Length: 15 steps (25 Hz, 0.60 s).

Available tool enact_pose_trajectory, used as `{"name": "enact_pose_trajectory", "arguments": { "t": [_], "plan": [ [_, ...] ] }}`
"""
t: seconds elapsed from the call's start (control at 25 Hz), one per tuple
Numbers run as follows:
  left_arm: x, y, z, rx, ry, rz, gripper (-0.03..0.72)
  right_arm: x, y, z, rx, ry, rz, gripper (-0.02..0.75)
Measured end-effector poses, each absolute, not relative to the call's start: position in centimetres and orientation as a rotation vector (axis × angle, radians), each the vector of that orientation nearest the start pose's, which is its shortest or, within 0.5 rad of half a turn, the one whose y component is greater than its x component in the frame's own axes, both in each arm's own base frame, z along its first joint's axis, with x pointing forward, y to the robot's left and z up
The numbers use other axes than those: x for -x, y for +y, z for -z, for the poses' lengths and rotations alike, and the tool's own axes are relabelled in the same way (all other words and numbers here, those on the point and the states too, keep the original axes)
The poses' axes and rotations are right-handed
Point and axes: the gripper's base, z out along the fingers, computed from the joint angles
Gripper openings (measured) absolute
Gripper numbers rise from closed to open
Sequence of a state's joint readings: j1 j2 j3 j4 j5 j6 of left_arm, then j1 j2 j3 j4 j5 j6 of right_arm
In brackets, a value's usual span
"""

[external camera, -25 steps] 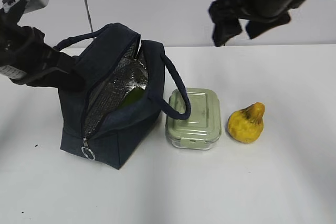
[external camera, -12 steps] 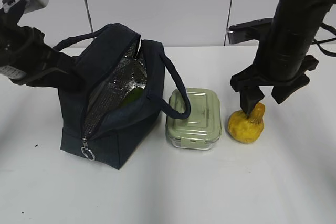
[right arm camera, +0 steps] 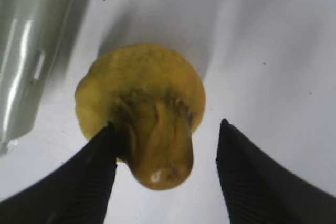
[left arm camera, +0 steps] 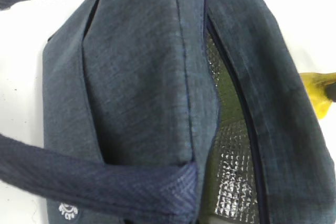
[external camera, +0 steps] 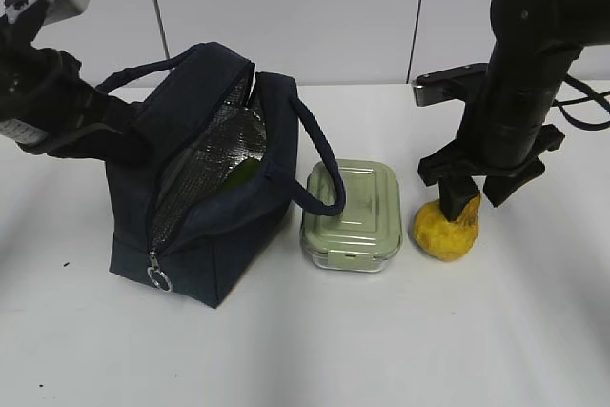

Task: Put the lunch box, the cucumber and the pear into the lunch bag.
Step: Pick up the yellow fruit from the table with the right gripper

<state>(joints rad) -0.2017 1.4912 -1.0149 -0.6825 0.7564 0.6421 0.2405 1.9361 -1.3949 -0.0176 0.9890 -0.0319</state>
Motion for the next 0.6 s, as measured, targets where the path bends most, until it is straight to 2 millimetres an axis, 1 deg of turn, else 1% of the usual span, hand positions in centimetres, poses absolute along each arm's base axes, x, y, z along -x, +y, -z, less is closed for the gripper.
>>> {"name": "enact_pose_trajectory", "arguments": {
  "t": [0.04, 0.08, 0.12, 0.2, 0.24, 0.32, 0.44, 0.48, 0.56, 0.6],
  "plan": [
    [-28.5, -9.9, -26.3, -0.555, 2.494, 0.613, -0.019, -37.3, 9.1, -19.1, 0.429, 2.985, -0.009, 0.470],
    [-28.5, -9.9, -26.3, -0.556, 2.494, 0.612, -0.019, -37.3, 9.2, -18.9, 0.428, 2.987, -0.032, 0.432],
    [-28.5, -9.9, -26.3, -0.556, 2.494, 0.612, -0.019, -37.4, 9.3, -18.9, 0.434, 2.982, -0.045, 0.377],
    [-28.5, -9.8, -26.3, -0.557, 2.494, 0.611, -0.019, -37.4, 9.4, -18.9, 0.432, 2.978, -0.063, 0.231],
    [-28.5, -9.8, -26.3, -0.557, 2.494, 0.611, -0.019, -37.4, 9.4, -18.9, 0.431, 2.975, -0.063, 0.181],
    [-28.5, -9.8, -26.3, -0.557, 2.494, 0.611, -0.019, -37.5, 9.4, -18.9, 0.429, 2.975, -0.052, 0.152],
    [-28.5, -9.8, -26.3, -0.558, 2.494, 0.609, -0.019, -37.4, 8.9, -19.7, 0.416, 2.950, 0.024, 0.147],
    [-28.5, -9.8, -26.3, -0.560, 2.495, 0.607, -0.019, -37.3, 8.7, -20.5, 0.411, 2.928, 0.033, 0.146],
    [-28.5, -9.8, -26.3, -0.562, 2.495, 0.605, -0.019, -37.2, 8.6, -23.2, 0.389, 2.850, 0.015, 0.144],
    [-28.5, -9.8, -26.2, -0.563, 2.495, 0.604, -0.019, -37.0, 8.8, -25.4, 0.381, 2.786, -0.033, 0.143]
  ]
}}
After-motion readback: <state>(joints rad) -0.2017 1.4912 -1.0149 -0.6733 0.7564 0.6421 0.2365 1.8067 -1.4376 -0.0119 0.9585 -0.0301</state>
